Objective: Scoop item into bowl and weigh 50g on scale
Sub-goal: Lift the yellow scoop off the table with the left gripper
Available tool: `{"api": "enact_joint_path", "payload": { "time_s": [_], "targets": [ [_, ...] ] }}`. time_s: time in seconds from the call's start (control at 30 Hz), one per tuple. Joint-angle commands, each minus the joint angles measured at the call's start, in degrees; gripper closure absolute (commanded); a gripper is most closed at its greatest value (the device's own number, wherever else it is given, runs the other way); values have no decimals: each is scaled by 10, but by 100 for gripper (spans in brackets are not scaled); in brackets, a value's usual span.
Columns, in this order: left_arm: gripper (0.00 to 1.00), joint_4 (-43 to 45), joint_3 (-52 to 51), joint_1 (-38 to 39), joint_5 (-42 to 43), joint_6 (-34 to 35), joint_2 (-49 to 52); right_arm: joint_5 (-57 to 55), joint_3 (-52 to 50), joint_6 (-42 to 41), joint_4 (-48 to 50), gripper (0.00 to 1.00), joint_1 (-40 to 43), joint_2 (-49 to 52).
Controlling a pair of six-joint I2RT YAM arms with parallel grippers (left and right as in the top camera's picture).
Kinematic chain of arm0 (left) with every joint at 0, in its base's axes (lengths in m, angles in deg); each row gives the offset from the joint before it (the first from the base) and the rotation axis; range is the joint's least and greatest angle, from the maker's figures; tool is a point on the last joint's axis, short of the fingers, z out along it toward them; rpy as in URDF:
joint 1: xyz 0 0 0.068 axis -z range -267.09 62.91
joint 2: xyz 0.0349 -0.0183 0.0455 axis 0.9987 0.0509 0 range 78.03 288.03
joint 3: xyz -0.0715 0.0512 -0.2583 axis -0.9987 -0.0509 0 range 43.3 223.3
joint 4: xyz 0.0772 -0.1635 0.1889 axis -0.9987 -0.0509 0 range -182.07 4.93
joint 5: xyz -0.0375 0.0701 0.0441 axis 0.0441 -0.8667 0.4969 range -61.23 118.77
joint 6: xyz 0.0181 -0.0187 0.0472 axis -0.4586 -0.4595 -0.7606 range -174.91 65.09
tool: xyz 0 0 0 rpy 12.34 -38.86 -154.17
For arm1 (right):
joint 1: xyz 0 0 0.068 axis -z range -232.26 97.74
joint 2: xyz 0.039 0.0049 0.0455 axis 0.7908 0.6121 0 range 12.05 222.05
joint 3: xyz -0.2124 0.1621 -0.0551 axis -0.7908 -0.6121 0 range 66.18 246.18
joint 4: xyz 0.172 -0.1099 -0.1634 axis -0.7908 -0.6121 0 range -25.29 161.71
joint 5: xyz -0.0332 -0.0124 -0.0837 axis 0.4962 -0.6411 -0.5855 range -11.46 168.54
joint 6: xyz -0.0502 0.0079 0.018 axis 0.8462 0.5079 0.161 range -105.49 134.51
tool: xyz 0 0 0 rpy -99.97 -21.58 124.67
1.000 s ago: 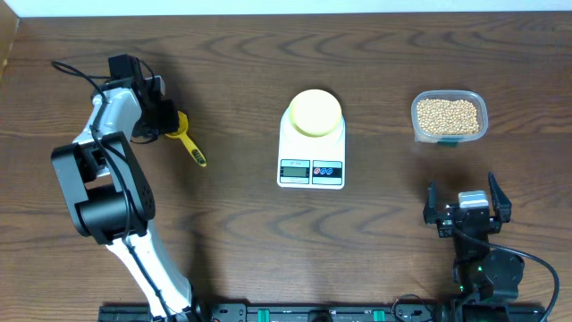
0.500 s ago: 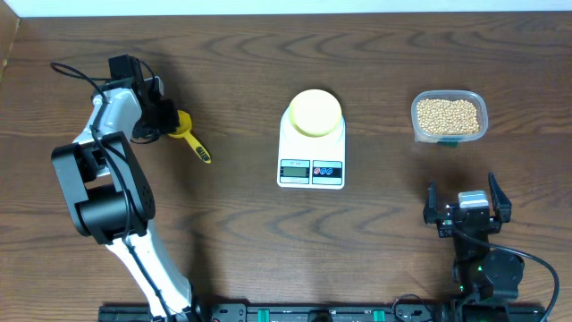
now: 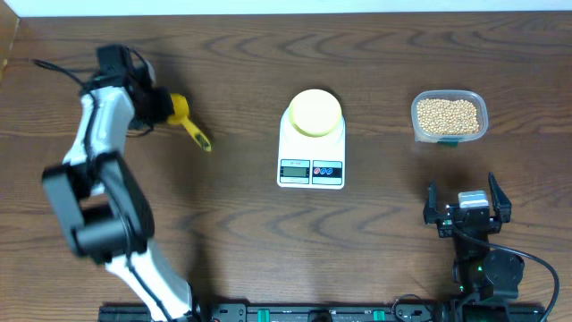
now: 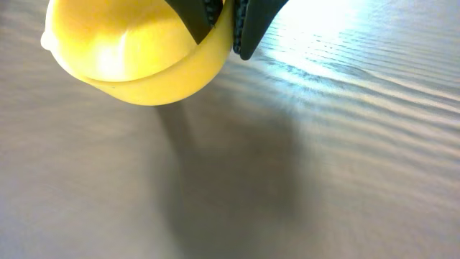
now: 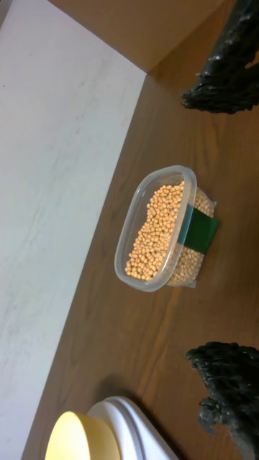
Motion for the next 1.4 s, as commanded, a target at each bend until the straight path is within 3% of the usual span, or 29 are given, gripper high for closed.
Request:
{"api": "enact_joint_path", "payload": {
  "time_s": [0.0, 0.13, 0.33, 1.37],
  "targets": [
    [92, 3, 17, 3, 54, 72, -135, -1, -1, -4, -1, 1, 0, -3],
    [92, 1, 17, 23, 57, 116, -209, -1, -1, -4, -1, 1, 0, -3],
    [92, 1, 17, 83, 57, 117, -266, 0, -1, -4, -1, 1, 0, -3],
    [92, -21, 17, 169, 57, 133, -270, -1, -1, -4, -1, 1, 0, -3]
  ]
}}
